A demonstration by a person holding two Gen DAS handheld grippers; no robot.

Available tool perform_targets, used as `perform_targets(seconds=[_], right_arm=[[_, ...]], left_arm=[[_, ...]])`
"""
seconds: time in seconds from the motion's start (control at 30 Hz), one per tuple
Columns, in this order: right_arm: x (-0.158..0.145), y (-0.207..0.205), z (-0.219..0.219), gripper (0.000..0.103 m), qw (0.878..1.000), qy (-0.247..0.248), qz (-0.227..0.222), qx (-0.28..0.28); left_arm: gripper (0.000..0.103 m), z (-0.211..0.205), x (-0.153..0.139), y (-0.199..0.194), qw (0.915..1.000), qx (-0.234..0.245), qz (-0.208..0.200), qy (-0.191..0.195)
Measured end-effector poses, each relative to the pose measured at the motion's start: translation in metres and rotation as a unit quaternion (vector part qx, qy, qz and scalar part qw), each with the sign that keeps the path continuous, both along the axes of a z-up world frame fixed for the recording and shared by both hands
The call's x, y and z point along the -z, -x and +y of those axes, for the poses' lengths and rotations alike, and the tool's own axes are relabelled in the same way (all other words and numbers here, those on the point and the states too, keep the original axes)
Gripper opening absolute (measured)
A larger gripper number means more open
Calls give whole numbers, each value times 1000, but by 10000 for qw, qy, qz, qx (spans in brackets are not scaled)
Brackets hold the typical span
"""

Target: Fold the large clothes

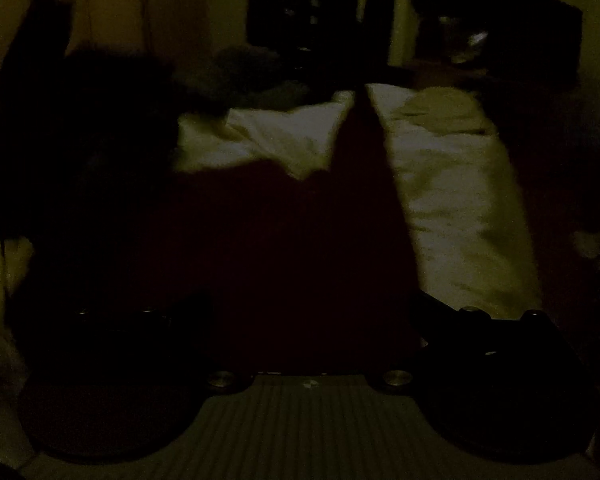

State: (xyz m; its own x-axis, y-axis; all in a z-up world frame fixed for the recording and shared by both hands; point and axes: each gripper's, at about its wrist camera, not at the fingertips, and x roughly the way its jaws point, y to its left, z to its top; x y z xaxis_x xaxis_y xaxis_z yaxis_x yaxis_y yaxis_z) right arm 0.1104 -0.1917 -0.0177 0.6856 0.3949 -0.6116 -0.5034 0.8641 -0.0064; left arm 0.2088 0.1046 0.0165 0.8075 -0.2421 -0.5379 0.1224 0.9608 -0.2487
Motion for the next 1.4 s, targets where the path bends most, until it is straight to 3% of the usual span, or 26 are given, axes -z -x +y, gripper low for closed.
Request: perform_targets(seconds=[0.03,0.1,0.2,0.3,0.37,0.47,0.57,0.67,0.77,0.87,0.93,1.07,1.13,1.2,1.23,1.33,1.4], right_arm=[[4,2,-5,100,9997,149,-61,161],[5,4,-19,91,9996,-21,53,285],[8,2,-38,72,9984,-338,367,273],[14,2,-48,56,9979,-217,238,557],[19,-5,-60,44,9958,-440,280,750],[33,-22,-74,41,9895,-752,501,1130],[46,-27,-79,41,9855,-1012,620,1212],[54,-32,-80,43,9848,-1121,639,1159],[61,-38,-85,42,9813,-1349,739,1160],[60,-37,-85,42,9812,-1359,719,1171],[60,-35,-86,40,9809,-1386,669,1188],[57,-31,-92,25,9765,-1613,569,1312],[51,-26,-95,22,9742,-1753,422,1359],[41,-18,-95,20,9739,-1816,249,1341],[37,-16,-94,20,9744,-1811,204,1319],[31,-10,-92,18,9751,-1794,110,1301],[31,-5,-96,15,9707,-1955,76,1398]], left_arm=[[103,-6,3,-14,9999,14,61,-120],[103,-23,17,-50,9993,204,149,-281],[103,-66,31,-101,9959,568,-9,-700],[103,-100,45,-130,9909,1016,89,-878],[103,-112,61,-155,9905,1101,303,-771],[103,-124,84,-200,9891,1138,899,-239],[103,-141,107,-221,9794,1357,1494,-33],[103,-161,128,-216,9673,1880,1648,-420],[84,-167,129,-202,9663,2040,1434,-634],[49,-160,116,-185,9676,2212,1140,-420],[48,-155,105,-180,9673,2342,971,-113],[48,-147,67,-147,9701,2389,428,-32],[49,-139,49,-136,9741,2243,290,-4],[98,-133,38,-132,9820,1863,253,-190],[103,-130,34,-131,9829,1798,270,-280],[103,-121,31,-131,9855,1664,231,-256],[103,-122,37,-139,9846,1651,410,-394]])
